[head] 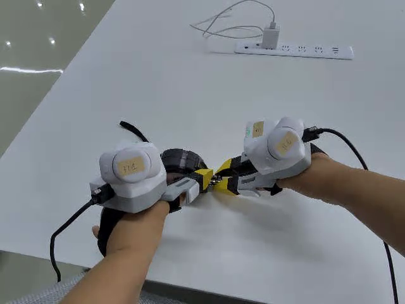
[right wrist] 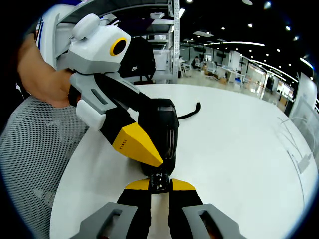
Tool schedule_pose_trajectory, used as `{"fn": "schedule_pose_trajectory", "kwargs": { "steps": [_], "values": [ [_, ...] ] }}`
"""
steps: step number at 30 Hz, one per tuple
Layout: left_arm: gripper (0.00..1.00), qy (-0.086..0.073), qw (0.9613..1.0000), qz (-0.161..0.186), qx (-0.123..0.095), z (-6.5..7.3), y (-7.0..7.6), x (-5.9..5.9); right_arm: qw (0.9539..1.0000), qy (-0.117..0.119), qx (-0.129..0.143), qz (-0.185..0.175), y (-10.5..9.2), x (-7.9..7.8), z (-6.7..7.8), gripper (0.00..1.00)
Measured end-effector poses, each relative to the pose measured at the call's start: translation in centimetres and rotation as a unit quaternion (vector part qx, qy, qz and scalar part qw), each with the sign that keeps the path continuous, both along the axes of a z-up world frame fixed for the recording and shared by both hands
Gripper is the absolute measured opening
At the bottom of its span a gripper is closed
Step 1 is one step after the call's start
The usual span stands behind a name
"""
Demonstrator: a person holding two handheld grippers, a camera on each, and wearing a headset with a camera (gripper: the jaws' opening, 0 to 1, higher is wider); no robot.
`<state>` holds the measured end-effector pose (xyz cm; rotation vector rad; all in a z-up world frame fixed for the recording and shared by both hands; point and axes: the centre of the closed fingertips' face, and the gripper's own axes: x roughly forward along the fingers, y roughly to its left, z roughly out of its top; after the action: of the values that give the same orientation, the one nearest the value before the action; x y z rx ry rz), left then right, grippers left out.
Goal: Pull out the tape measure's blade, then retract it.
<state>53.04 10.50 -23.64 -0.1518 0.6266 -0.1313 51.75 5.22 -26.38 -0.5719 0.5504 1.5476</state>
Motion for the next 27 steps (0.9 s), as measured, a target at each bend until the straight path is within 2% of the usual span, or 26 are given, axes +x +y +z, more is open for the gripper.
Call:
{"fn": "schedule_pose_trajectory", "kwargs": {
  "steps": [27],
  "values": [
    [0.56,0.0,1.0,0.005,-0.005,0.05,0.02,0.03,1.0,0.0,0.001,-0.005,0.64,-0.03,-0.02,0.08]
  ]
}}
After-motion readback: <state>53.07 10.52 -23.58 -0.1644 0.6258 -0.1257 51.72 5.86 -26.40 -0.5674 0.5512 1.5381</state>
